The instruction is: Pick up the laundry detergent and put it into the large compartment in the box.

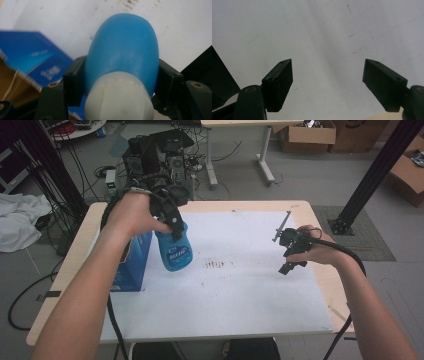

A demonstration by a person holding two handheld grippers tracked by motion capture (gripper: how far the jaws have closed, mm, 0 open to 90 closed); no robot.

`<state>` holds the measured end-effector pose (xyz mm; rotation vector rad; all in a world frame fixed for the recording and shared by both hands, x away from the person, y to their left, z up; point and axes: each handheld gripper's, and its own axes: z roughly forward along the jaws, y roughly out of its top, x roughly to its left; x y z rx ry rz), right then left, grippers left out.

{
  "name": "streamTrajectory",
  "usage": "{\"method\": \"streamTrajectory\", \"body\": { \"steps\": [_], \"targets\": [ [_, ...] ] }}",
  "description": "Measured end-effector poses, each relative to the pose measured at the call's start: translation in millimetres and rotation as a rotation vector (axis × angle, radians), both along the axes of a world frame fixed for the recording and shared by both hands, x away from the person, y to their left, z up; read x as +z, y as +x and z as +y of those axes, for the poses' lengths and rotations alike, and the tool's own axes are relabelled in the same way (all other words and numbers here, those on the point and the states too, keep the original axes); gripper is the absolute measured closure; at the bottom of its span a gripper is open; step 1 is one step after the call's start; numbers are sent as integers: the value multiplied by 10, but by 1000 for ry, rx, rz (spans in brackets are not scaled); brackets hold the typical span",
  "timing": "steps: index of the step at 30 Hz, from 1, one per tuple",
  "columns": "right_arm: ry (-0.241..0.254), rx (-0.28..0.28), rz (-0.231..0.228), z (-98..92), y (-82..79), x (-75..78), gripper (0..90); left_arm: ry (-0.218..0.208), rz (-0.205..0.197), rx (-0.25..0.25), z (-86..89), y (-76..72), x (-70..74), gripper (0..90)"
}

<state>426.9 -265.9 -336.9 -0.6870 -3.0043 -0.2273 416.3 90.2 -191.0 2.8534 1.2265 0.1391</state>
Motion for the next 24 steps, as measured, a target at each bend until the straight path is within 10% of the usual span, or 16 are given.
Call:
{"method": "streamTrajectory", "body": {
  "steps": [12,24],
  "targets": [
    [-4,14,-6,21,24,67,245,-89,-64,414,550,67,660,369],
    [-1,6,-7,-12,19,80,245,-72,-91,647,1107,19,950,371]
  ]
}}
